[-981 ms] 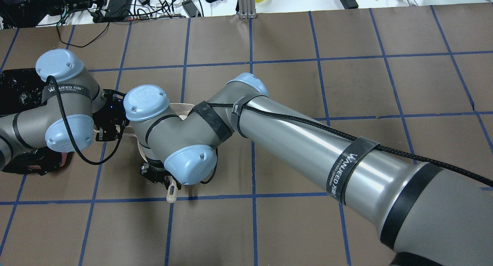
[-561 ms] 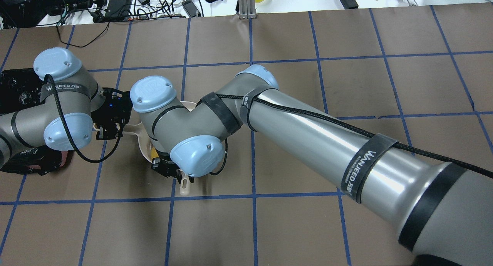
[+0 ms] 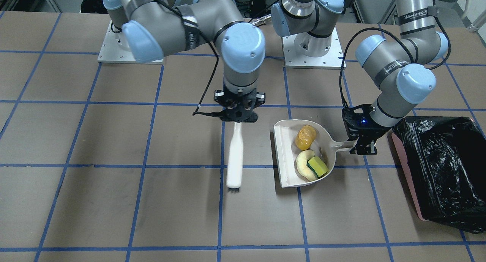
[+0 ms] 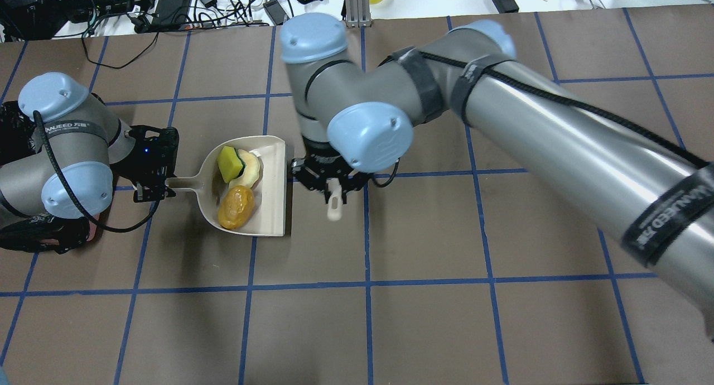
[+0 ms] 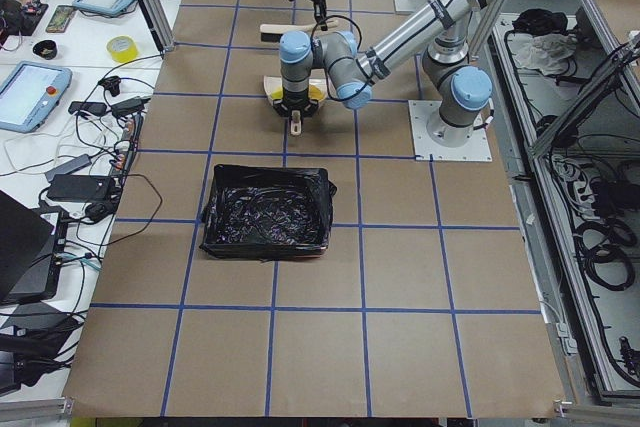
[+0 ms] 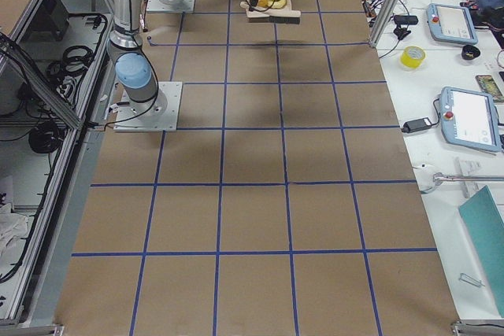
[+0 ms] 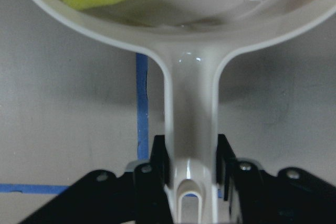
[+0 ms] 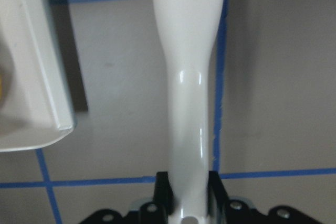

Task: Sweep and dump trash into bin
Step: 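Return the brush with the right gripper while the left carries the dustpan toward the bin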

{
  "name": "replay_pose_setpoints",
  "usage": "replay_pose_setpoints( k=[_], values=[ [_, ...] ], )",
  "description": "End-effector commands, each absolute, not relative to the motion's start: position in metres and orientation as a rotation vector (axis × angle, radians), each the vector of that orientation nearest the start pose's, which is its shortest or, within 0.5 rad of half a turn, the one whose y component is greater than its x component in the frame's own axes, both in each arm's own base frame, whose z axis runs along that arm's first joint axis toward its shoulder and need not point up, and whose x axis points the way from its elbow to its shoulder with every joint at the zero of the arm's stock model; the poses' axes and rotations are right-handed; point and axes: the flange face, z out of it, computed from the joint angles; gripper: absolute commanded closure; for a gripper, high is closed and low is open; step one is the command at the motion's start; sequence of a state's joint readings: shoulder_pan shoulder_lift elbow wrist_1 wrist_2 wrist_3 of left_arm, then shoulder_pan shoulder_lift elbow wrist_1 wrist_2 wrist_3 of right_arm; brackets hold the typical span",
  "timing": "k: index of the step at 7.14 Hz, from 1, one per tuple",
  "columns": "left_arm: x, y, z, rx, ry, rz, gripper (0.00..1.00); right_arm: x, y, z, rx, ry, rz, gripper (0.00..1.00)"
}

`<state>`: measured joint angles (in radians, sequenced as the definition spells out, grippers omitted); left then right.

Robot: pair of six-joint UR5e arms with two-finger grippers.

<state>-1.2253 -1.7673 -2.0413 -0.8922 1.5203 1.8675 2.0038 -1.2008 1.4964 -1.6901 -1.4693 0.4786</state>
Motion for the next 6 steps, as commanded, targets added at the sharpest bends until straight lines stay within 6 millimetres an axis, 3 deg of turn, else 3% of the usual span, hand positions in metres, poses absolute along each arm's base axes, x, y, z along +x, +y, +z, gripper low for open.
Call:
replay_pose_setpoints(
  k=[1,2,3,4,6],
  values=[
    [0.043,-0.509,0.238,2.165,2.315,-0.12,1.0,0.246,-0.57,0.332,0.074,3.152,0.28,1.0],
    [0.051,-0.508,0.238,2.152,2.353,-0.154,1.0,0.174,-0.589,0.318,0.097,3.138,0.306,1.0],
    [0.064,-0.506,0.238,2.126,2.403,-0.198,1.0,0.106,-0.596,0.308,0.102,3.109,0.335,1.0],
    [0.074,-0.505,0.239,2.107,2.422,-0.218,1.0,0.051,-0.605,0.305,0.049,3.125,0.273,1.0],
    [0.103,-0.503,0.246,2.066,2.48,-0.281,1.0,-0.028,-0.598,0.287,-0.039,3.211,0.281,1.0]
  ],
)
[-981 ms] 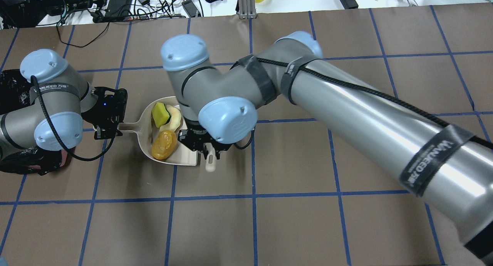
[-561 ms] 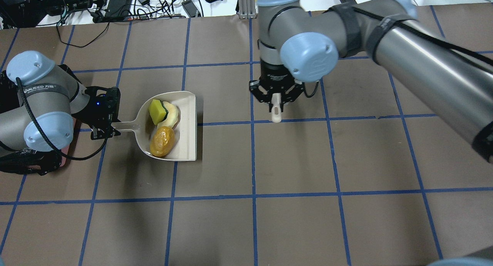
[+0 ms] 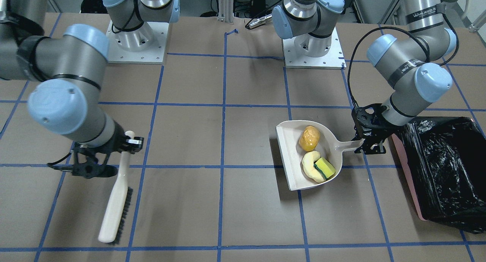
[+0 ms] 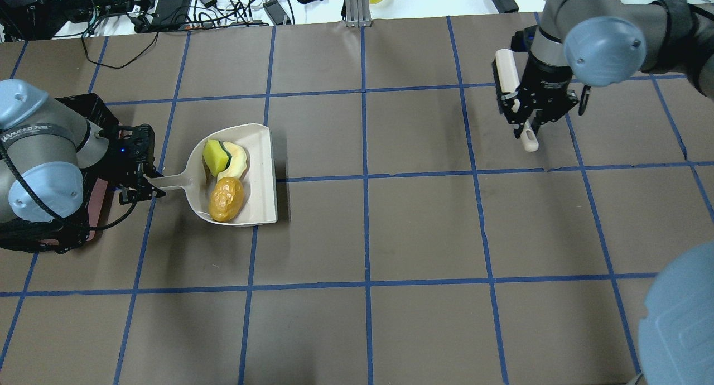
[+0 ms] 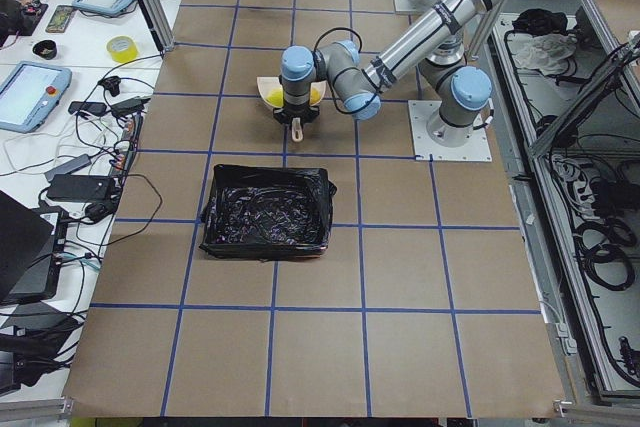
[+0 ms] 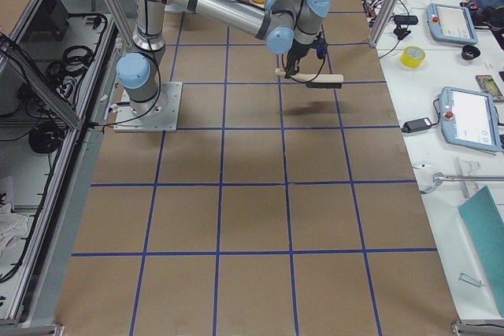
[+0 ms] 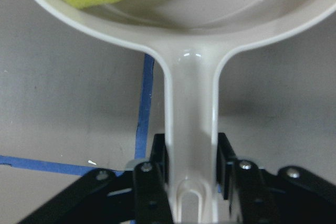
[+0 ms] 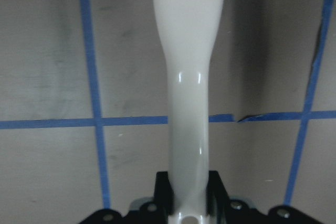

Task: Sweep and dump trash into bin
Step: 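Return the brush with the right gripper while the left carries the dustpan toward the bin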

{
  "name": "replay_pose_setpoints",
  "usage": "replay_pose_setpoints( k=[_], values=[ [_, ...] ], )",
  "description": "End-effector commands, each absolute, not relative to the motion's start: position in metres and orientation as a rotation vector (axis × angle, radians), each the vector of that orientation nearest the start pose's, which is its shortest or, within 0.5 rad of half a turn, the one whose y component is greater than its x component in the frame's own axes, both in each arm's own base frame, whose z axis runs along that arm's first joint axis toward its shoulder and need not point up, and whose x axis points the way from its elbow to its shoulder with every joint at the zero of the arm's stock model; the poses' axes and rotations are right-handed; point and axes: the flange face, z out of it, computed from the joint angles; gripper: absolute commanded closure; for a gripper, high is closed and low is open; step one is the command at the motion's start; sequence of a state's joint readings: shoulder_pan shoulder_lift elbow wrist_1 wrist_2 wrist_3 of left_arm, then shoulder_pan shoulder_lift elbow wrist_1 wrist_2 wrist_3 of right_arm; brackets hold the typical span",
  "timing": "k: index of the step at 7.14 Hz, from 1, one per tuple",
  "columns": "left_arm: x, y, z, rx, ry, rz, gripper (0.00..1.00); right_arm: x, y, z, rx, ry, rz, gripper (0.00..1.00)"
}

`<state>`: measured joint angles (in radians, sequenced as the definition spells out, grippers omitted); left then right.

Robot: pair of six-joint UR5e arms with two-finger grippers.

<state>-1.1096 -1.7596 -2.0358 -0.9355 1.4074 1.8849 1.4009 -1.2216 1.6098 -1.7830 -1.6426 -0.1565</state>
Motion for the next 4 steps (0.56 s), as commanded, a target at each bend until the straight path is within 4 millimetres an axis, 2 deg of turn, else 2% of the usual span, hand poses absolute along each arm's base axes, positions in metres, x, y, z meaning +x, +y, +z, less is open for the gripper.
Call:
replay_pose_setpoints(
  k=[1,2,3,4],
  values=[
    [0.137,-0.501,0.256,2.02,2.559,-0.327,1.0,-0.056,-0.595,0.269,-0.103,3.224,0.207,1.0],
    [0.163,-0.501,0.27,2.049,2.559,-0.361,1.0,-0.078,-0.593,0.258,-0.127,3.232,0.166,1.0],
    [0.194,-0.501,0.289,2.003,2.591,-0.367,1.0,-0.083,-0.591,0.256,-0.121,3.227,0.18,1.0],
    [0.225,-0.503,0.322,1.948,2.638,-0.367,1.0,-0.083,-0.584,0.247,-0.096,3.218,0.213,1.0]
  ],
)
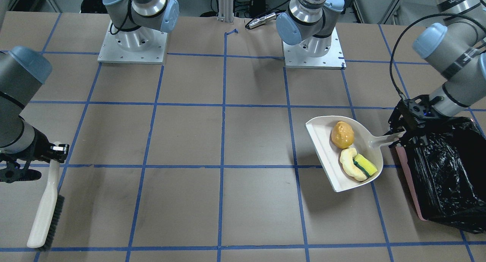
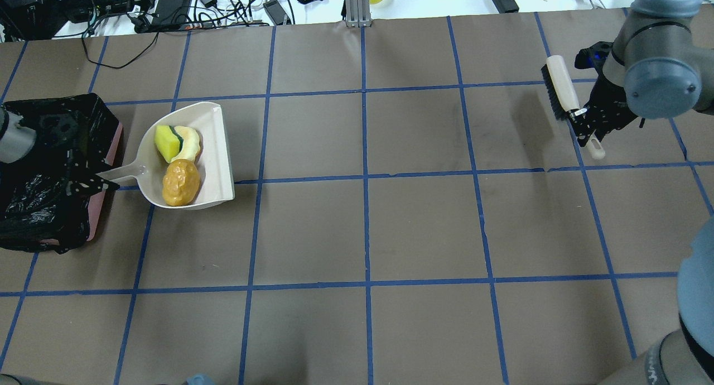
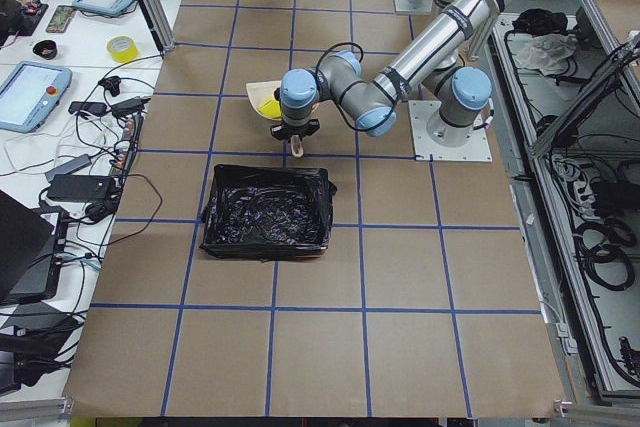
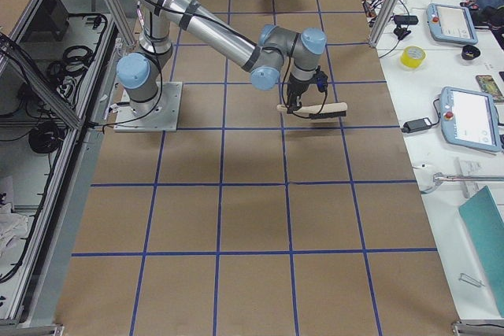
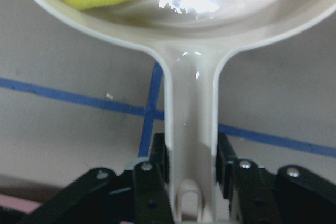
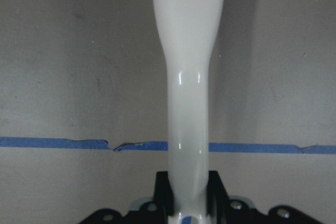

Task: Sweep and dump trash into bin
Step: 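Tilt the dustpan over the black bin with the left gripper and release the brush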

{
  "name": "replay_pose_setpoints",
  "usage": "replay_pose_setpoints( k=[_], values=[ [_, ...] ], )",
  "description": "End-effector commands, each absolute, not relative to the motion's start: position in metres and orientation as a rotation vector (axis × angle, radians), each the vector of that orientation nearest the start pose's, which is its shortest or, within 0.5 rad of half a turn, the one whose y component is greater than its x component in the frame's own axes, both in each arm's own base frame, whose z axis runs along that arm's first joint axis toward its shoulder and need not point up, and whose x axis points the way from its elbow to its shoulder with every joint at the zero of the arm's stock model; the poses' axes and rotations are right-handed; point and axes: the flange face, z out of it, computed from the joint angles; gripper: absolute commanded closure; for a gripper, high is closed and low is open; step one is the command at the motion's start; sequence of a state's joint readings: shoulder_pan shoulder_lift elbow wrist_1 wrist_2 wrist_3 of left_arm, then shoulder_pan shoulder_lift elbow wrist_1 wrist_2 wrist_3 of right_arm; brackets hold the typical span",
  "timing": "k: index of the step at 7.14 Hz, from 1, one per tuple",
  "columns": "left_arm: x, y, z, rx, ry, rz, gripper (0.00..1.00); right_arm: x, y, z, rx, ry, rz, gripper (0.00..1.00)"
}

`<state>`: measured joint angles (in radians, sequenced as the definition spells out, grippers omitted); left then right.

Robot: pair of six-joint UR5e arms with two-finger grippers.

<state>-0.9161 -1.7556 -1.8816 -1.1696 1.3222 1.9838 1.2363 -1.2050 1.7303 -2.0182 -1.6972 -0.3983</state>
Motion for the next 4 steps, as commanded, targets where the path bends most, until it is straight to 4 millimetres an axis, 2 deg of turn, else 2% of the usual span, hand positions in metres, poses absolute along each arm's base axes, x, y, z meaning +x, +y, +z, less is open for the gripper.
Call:
replay_pose_setpoints(
  k=[1,2,3,4],
  values=[
    [0.249,-0.505,0.357,1.91,2.666,-0.35,1.0,-0.081,-0.575,0.234,-0.091,3.204,0.255,1.0],
    [0.283,-0.499,0.384,1.837,2.665,-0.266,1.0,-0.081,-0.571,0.236,-0.079,3.205,0.255,1.0],
    [0.318,-0.491,0.387,1.785,2.67,-0.14,1.0,-0.08,-0.57,0.235,-0.079,3.203,0.262,1.0],
    [0.336,-0.487,0.393,1.776,2.638,-0.039,1.0,-0.081,-0.57,0.235,-0.076,3.204,0.258,1.0]
  ],
)
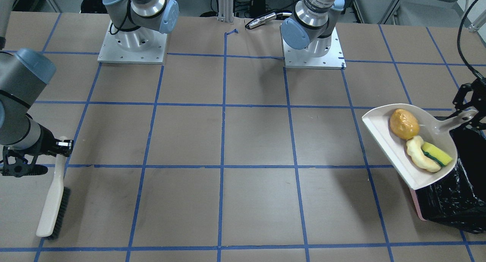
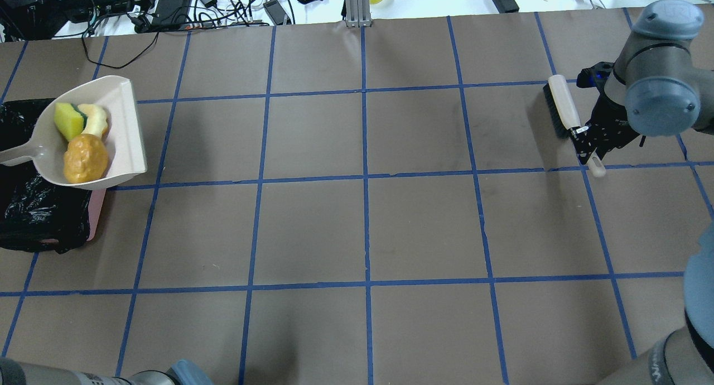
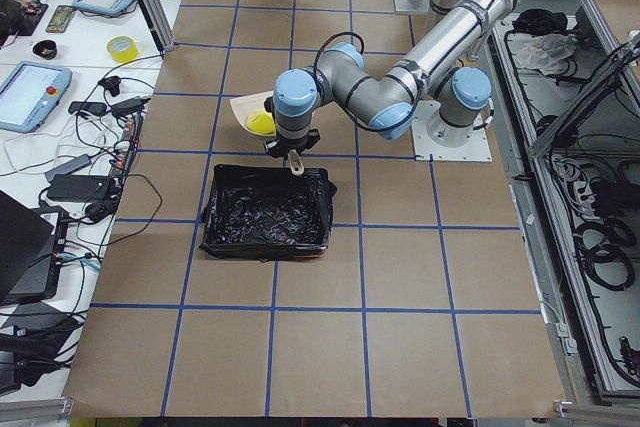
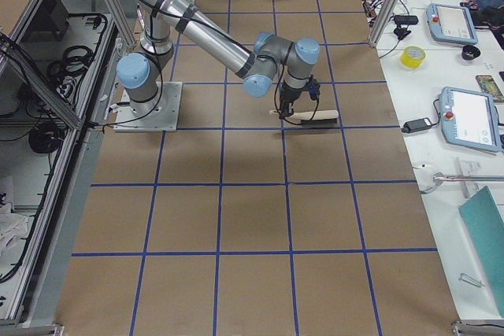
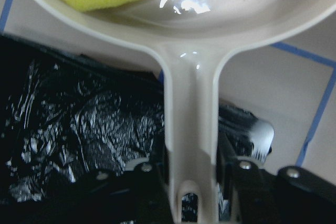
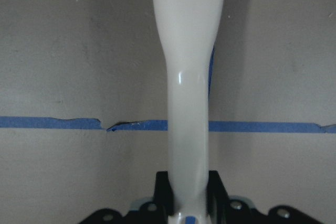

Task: Sweep and dump trash into bin
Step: 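Tilt the dustpan over the black bin with the left gripper and release the brush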

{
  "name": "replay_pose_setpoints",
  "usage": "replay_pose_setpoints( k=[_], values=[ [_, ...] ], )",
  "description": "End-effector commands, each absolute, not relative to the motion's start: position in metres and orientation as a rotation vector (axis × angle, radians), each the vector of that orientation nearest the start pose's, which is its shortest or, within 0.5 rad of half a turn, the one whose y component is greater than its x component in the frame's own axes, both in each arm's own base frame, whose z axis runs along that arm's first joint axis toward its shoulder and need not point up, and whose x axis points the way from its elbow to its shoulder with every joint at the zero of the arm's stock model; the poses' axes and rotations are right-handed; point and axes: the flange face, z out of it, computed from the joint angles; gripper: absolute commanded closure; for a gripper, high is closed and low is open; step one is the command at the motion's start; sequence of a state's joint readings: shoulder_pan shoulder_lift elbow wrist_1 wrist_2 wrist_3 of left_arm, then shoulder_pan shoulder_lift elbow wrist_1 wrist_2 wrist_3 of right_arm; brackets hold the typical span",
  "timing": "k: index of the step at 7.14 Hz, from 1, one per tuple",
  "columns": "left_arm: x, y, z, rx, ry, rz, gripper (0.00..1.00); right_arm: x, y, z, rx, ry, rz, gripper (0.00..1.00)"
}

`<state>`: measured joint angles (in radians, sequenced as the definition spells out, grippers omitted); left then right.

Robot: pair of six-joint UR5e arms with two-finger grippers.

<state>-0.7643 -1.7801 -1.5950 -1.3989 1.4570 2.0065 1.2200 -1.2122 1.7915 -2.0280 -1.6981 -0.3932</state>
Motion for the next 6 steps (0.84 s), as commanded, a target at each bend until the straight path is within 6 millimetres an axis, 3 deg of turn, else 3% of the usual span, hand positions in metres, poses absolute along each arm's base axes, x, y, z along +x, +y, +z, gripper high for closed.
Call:
replay_pose_setpoints(
  k=[1,2,4,5,6],
  values=[
    [0.356,-0.491,0.408,1.748,2.599,0.089,1.0,-0.081,-0.572,0.233,-0.103,3.202,0.253,0.69],
    [0.378,-0.498,0.428,1.714,2.545,0.208,1.0,-0.08,-0.573,0.231,-0.1,3.196,0.248,0.35],
    [0.423,-0.51,0.438,1.681,2.443,0.446,1.0,-0.081,-0.575,0.236,-0.096,3.197,0.229,0.17],
    [0.435,-0.516,0.439,1.66,2.417,0.488,1.0,-0.082,-0.578,0.246,-0.096,3.208,0.19,0.09],
    [0.445,-0.517,0.428,1.613,2.395,0.632,1.0,-0.082,-0.582,0.271,-0.095,3.221,0.123,0.01]
  ],
)
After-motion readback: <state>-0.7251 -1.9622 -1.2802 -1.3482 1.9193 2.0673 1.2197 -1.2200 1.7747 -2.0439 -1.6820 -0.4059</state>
